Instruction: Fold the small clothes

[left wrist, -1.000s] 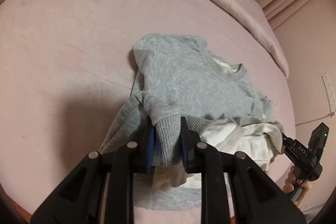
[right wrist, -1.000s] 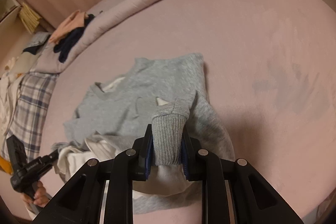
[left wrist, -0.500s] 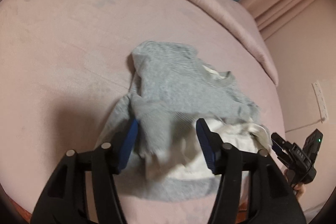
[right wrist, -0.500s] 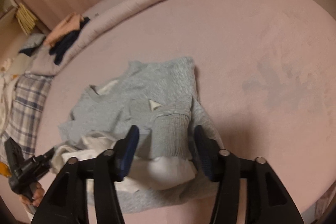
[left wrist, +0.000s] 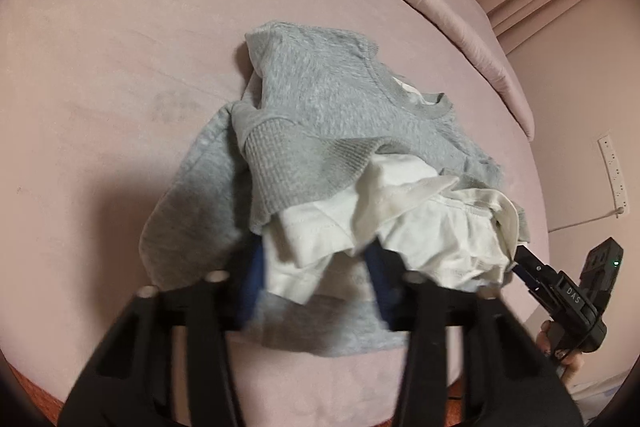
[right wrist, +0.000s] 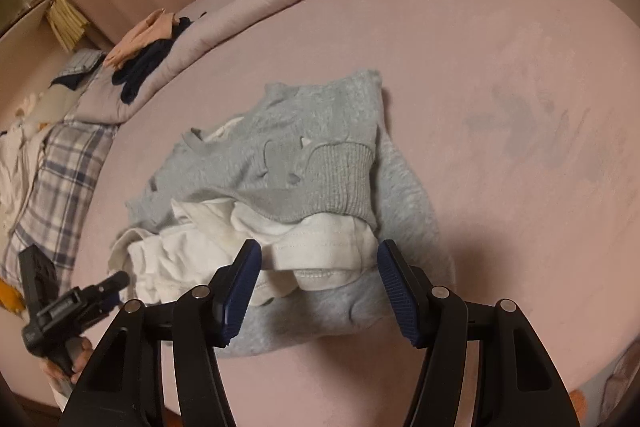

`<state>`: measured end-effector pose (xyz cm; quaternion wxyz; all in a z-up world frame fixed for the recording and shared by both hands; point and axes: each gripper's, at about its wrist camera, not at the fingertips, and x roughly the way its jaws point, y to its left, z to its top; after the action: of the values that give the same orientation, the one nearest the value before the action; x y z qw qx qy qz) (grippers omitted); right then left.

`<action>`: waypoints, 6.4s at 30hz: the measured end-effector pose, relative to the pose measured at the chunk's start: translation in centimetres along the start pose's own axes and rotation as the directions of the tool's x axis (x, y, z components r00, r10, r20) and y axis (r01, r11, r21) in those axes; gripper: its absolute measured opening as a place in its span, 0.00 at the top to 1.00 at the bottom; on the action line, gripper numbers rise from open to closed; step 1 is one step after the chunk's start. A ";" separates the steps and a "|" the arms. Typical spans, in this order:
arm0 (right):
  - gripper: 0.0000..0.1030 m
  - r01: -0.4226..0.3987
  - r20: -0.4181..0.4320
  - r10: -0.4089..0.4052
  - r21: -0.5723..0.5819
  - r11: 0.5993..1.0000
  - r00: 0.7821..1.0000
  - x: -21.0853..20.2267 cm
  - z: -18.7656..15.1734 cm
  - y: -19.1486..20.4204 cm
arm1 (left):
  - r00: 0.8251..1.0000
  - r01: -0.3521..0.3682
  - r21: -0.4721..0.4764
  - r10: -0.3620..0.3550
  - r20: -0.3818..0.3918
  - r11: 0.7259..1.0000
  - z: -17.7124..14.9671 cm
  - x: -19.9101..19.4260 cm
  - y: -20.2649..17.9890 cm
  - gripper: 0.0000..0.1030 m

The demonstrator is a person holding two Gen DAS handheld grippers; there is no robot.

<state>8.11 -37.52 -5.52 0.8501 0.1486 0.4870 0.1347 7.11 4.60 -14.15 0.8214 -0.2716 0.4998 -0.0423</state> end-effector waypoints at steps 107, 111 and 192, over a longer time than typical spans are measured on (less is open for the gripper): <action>0.19 0.198 0.173 -0.190 -0.030 0.980 0.966 1.9 8.6 3.3 | 0.970 -0.090 0.150 0.052 0.238 0.985 6.2 -6.3 -3.2 0.06; 0.15 0.144 0.204 -0.141 0.001 0.990 0.969 -1.1 6.3 3.2 | 0.979 -0.047 0.149 0.016 0.204 0.988 3.1 -6.7 -3.1 0.03; 0.87 0.081 0.320 -0.098 0.069 0.994 0.942 -5.6 0.4 1.3 | 0.991 -0.099 0.054 0.094 0.094 0.994 -2.8 -7.5 0.6 0.03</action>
<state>5.60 -38.44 -0.46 0.9193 0.1695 0.3508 0.0564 0.93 6.53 -9.47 0.8521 -0.2244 0.4729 -0.0048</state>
